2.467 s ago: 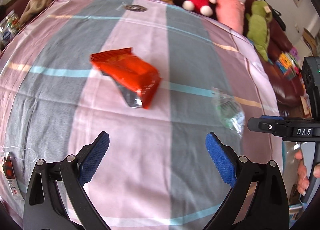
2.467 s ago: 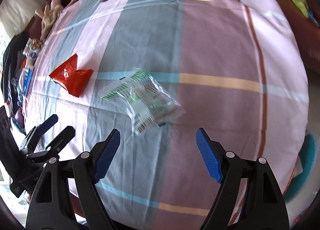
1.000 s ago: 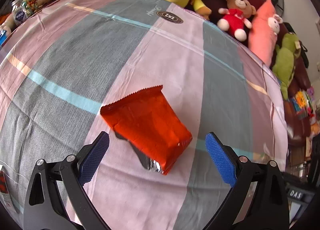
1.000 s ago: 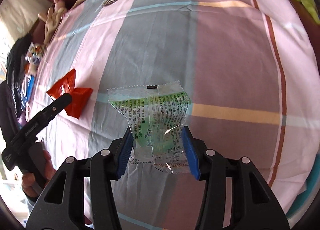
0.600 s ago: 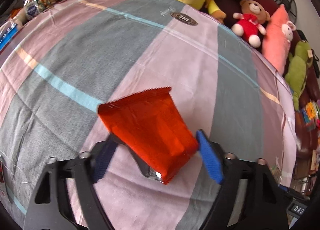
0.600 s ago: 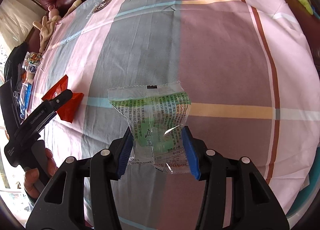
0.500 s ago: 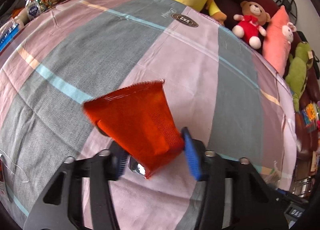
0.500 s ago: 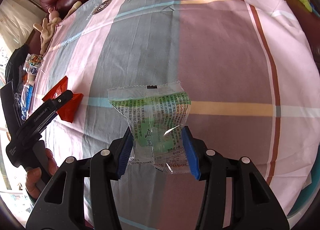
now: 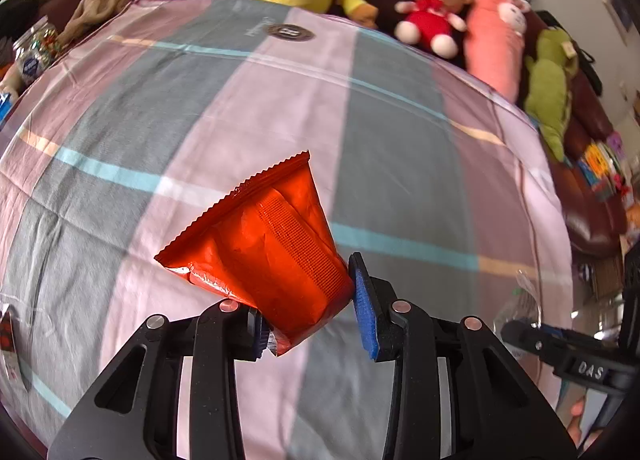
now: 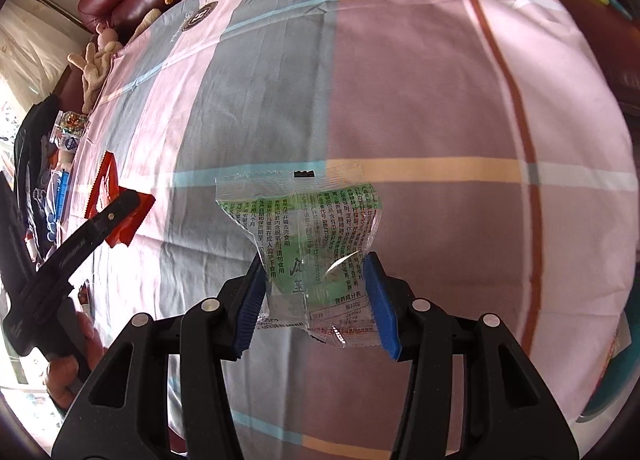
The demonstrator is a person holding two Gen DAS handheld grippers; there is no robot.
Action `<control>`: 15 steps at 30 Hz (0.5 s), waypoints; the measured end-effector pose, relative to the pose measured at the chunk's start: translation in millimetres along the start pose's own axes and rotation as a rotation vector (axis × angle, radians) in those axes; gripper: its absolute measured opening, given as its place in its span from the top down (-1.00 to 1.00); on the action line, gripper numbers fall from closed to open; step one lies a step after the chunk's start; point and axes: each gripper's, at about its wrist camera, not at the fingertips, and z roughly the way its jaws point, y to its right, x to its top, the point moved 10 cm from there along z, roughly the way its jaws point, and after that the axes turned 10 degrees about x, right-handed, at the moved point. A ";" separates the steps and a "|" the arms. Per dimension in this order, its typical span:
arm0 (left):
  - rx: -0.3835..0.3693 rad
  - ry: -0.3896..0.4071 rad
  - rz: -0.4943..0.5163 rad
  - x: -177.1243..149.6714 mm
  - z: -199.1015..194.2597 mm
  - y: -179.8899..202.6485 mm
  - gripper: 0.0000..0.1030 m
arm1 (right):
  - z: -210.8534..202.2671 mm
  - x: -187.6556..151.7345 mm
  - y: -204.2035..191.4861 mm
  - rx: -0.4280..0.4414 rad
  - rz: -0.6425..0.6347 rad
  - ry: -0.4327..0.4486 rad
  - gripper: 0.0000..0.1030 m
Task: Collect trash
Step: 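Carry the wrapper and red snack bag over the teal bin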
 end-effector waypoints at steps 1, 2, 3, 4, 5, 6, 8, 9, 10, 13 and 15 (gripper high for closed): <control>-0.008 -0.001 0.011 -4.6 -3.5 5.6 0.30 | -4.0 -3.6 3.5 0.000 0.007 0.005 0.09; -0.014 -0.002 0.020 -7.6 -6.0 10.1 0.30 | -6.6 -6.0 5.9 0.002 0.012 0.009 0.09; -0.020 -0.004 0.036 -12.8 -9.8 16.6 0.30 | -10.3 -9.5 9.4 0.006 0.020 0.014 0.09; -0.028 -0.004 0.052 -17.7 -13.4 23.1 0.30 | -13.8 -12.7 12.6 0.009 0.027 0.019 0.09; -0.032 -0.004 0.063 -20.8 -15.9 27.8 0.30 | -18.4 -16.8 16.4 0.013 0.037 0.025 0.09; -0.038 -0.003 0.081 -25.4 -19.7 34.9 0.30 | -23.1 -21.4 20.4 0.018 0.048 0.031 0.09; -0.051 -0.005 0.107 -33.0 -25.1 46.8 0.30 | -31.2 -29.6 26.5 0.028 0.068 0.041 0.09; -0.061 -0.008 0.126 -38.6 -28.1 56.1 0.30 | -35.5 -34.0 29.6 0.031 0.077 0.046 0.09; -0.065 -0.010 0.140 -42.4 -29.9 62.4 0.30 | -41.5 -39.7 34.3 0.036 0.087 0.055 0.09; -0.076 -0.015 0.186 -55.5 -35.8 82.5 0.30 | -55.1 -51.8 45.7 0.041 0.107 0.076 0.09; -0.084 -0.016 0.218 -63.8 -40.2 96.7 0.30 | -65.9 -59.4 56.1 0.042 0.123 0.093 0.09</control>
